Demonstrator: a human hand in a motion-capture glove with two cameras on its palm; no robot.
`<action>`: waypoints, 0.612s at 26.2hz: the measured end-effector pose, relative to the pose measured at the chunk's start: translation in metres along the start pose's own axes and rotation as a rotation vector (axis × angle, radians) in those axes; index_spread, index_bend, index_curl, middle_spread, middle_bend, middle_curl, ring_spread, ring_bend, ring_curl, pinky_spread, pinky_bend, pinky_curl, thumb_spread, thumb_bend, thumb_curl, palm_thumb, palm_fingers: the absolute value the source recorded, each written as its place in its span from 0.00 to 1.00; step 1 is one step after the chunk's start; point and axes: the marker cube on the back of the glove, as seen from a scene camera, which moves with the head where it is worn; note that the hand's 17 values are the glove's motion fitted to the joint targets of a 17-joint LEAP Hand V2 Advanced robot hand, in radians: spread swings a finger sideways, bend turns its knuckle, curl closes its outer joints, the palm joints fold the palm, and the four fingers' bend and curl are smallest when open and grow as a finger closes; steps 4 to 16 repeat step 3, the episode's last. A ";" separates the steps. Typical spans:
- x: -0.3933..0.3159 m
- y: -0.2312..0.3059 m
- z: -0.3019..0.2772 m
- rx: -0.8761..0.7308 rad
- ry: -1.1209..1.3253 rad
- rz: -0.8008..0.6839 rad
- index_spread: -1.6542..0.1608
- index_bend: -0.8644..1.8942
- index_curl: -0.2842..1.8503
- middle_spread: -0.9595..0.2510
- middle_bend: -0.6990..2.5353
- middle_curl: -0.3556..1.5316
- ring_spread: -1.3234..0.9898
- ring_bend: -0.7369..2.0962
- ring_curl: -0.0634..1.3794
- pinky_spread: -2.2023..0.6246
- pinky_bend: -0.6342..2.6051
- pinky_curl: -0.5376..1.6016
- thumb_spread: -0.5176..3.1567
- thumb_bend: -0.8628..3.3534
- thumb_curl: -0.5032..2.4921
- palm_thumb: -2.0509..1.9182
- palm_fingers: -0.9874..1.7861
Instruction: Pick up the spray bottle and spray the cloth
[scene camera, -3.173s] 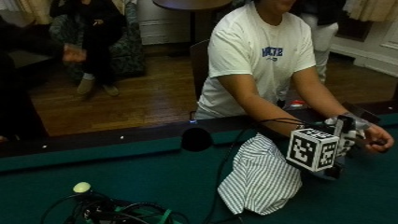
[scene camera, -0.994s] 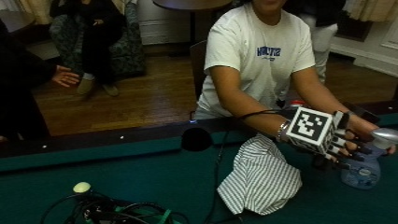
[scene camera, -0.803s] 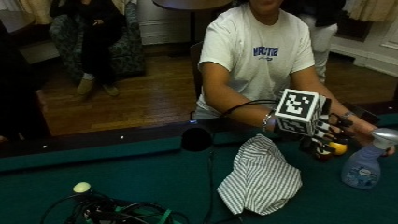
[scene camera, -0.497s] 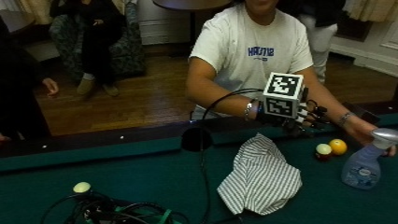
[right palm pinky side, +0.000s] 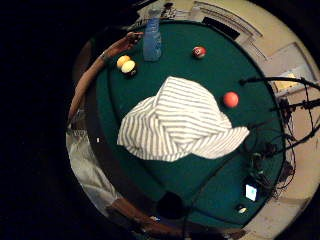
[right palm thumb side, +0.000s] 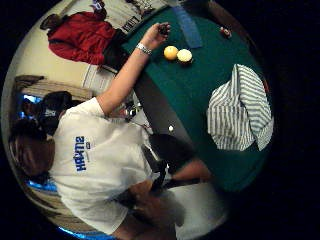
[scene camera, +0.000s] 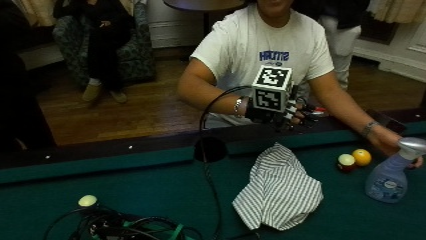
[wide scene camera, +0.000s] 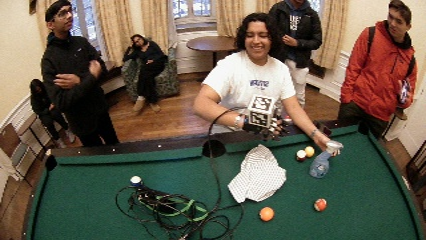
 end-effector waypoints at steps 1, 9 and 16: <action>0.000 0.004 -0.002 0.005 -0.002 0.002 0.66 0.37 0.28 0.64 0.27 0.38 0.48 0.35 0.26 0.83 0.28 0.41 0.40 0.20 0.30 0.62 0.49; 0.001 0.009 -0.003 0.010 -0.005 0.005 0.66 0.37 0.28 0.64 0.27 0.38 0.48 0.35 0.26 0.83 0.28 0.41 0.40 0.20 0.30 0.62 0.49; 0.001 0.009 -0.003 0.010 -0.005 0.005 0.66 0.37 0.28 0.64 0.27 0.38 0.48 0.35 0.26 0.83 0.28 0.41 0.40 0.20 0.30 0.62 0.49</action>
